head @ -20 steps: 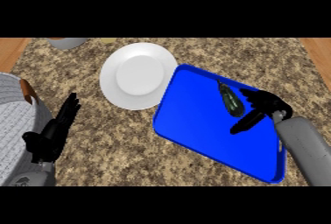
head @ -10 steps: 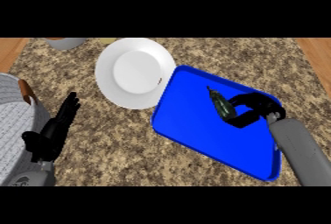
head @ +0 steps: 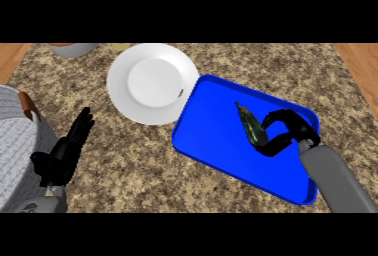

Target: Pick the eggplant from the tray and place it in the plate

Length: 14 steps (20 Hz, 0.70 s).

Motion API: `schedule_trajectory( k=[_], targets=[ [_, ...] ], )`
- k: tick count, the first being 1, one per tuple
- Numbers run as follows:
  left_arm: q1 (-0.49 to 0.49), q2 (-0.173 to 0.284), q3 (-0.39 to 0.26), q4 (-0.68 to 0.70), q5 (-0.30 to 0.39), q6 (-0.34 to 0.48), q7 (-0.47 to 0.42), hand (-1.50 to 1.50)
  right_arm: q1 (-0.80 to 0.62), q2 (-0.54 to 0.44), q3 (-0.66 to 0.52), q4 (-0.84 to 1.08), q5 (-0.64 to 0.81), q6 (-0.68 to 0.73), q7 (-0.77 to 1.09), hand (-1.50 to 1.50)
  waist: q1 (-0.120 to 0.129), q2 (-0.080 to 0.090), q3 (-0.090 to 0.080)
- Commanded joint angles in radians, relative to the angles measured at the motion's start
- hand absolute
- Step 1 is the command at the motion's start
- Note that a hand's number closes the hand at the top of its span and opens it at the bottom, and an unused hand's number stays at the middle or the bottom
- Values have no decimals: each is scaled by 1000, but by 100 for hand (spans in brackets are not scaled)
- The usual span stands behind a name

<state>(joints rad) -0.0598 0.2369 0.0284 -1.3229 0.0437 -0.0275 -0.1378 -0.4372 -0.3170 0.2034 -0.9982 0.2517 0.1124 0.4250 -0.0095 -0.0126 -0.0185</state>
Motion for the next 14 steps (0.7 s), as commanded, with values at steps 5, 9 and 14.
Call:
schedule_trajectory(
  k=[5, 9, 14],
  targets=[
    [-27, 10, 20, -13, 21, -11, 32, 0, 148, 64, 99, -21, 328, -533, -266, 150, 8, 13, 20],
    [-37, 57, 65, -5, 38, -41, 41, 0, 226, 59, 71, -116, 318, -594, -343, 150, 5, 11, 19],
    [14, 8, 33, 1, 4, -28, 4, 0, 327, 56, 137, -430, 437, -602, -176, 150, 1, 9, 18]
  ],
)
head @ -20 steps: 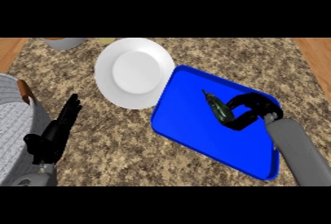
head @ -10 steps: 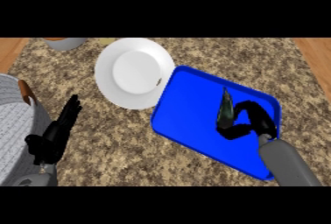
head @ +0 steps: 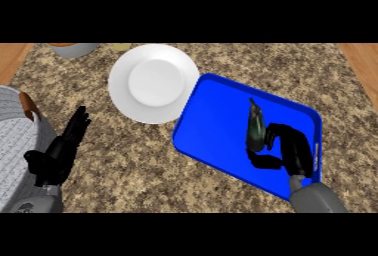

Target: Pick the eggplant from the tray and place it in the plate

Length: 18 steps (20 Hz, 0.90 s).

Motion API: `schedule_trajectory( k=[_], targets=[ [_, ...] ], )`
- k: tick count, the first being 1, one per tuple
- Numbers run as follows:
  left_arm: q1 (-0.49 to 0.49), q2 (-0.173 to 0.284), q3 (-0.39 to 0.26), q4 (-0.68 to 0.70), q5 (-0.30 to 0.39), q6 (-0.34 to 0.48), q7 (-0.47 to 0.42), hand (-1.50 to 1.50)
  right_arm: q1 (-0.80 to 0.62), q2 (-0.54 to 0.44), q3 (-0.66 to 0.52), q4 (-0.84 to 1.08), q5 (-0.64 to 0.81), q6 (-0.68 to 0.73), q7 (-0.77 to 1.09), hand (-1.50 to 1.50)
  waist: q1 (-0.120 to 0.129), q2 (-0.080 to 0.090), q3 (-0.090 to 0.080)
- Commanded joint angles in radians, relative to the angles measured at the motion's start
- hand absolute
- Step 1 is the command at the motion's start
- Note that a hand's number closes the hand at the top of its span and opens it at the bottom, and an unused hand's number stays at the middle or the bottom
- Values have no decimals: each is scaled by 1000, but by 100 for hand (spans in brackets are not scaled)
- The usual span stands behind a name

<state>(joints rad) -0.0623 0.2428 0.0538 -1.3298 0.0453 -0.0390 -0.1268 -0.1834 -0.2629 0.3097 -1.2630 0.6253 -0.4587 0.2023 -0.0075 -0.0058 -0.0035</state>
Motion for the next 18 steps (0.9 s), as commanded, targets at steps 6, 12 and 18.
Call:
schedule_trajectory(
  k=[6, 12, 18],
  targets=[
    [14, 13, 13, -43, 3, -19, 39, 0, 106, -19, -10, -376, 133, -99, 73, 150, -2, 0, 3],
    [-41, 6, 34, 58, -5, -44, -15, 0, 38, 37, -17, -461, 196, -35, 126, 150, 3, 5, 3],
    [10, -52, 3, 31, -42, -14, -41, 0, -160, 125, -30, -433, 265, 104, 244, 150, 10, 6, 3]
  ],
)
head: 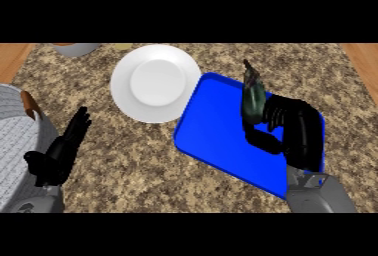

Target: Pick the eggplant from the tray and place it in the plate

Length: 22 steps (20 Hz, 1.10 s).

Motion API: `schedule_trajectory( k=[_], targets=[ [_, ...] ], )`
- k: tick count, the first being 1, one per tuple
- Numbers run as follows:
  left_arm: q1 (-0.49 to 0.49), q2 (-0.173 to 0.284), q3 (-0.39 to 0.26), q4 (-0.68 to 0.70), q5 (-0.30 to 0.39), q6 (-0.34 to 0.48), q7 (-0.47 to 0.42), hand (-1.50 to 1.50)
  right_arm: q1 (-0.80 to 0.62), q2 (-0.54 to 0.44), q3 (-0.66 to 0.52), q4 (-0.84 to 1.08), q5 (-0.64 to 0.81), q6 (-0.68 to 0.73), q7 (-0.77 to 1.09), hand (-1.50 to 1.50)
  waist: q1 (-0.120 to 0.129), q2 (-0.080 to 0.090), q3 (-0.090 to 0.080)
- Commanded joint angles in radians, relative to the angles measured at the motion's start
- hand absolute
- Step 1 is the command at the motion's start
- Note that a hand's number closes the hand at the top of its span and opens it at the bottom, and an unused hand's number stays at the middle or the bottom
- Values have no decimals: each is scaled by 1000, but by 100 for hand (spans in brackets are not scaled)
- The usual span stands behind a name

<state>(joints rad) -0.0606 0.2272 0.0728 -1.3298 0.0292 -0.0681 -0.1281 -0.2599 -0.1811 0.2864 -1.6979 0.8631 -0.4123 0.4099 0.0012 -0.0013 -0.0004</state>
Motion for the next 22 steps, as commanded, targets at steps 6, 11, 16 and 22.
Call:
schedule_trajectory(
  k=[6, 11, 16, 22],
  targets=[
    [-10, -10, -1, -86, -1, 2, 94, 0, -294, 154, -28, 280, 11, 71, -1, 150, 12, 2, 1],
    [69, -39, -35, -144, -30, 12, 70, 0, -439, 179, 60, 443, -46, -47, 74, 150, 23, 2, 1],
    [-33, -49, -17, 42, -57, 19, -30, 0, -683, 181, 5, 781, -173, -139, -26, 150, 31, 10, 0],
    [-72, -43, -11, 24, -49, 12, 13, 0, -800, 181, 124, 1017, -358, -295, -60, 150, 60, 16, 0]
  ],
)
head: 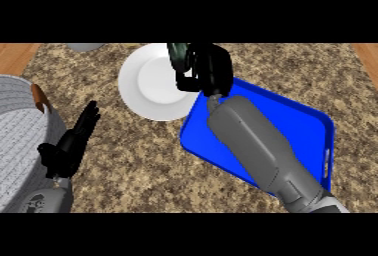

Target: Pick the eggplant from the tray and place it in the plate

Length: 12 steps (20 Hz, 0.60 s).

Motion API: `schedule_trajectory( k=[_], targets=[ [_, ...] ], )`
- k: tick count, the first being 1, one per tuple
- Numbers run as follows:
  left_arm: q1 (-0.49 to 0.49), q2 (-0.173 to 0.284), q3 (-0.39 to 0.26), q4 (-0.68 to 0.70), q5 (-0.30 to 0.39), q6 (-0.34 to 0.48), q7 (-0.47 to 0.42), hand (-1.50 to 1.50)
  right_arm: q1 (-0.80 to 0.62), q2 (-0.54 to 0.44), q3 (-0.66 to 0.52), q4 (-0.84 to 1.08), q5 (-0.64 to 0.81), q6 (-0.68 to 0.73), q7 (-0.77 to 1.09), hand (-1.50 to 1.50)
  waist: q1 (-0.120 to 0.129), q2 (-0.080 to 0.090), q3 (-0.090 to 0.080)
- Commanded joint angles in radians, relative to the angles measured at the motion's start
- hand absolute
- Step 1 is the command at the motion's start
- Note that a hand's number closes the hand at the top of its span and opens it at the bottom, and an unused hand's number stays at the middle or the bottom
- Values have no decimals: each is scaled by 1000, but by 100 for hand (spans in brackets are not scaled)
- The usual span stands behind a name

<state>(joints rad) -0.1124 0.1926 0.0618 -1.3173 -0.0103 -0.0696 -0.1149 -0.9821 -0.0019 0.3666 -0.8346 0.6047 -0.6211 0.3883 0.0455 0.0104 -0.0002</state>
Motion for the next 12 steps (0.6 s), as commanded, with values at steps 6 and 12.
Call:
schedule_trajectory(
  k=[6, 12],
  targets=[
    [-29, -4, -8, 47, -10, -18, -35, 0, -165, 2, 0, 246, -267, -201, 3, -150, 40, 14, -1],
    [-11, -33, -38, 11, -25, -4, -13, 0, -108, 2, 24, 241, -471, -257, -81, -150, 47, 12, 1]
  ],
)
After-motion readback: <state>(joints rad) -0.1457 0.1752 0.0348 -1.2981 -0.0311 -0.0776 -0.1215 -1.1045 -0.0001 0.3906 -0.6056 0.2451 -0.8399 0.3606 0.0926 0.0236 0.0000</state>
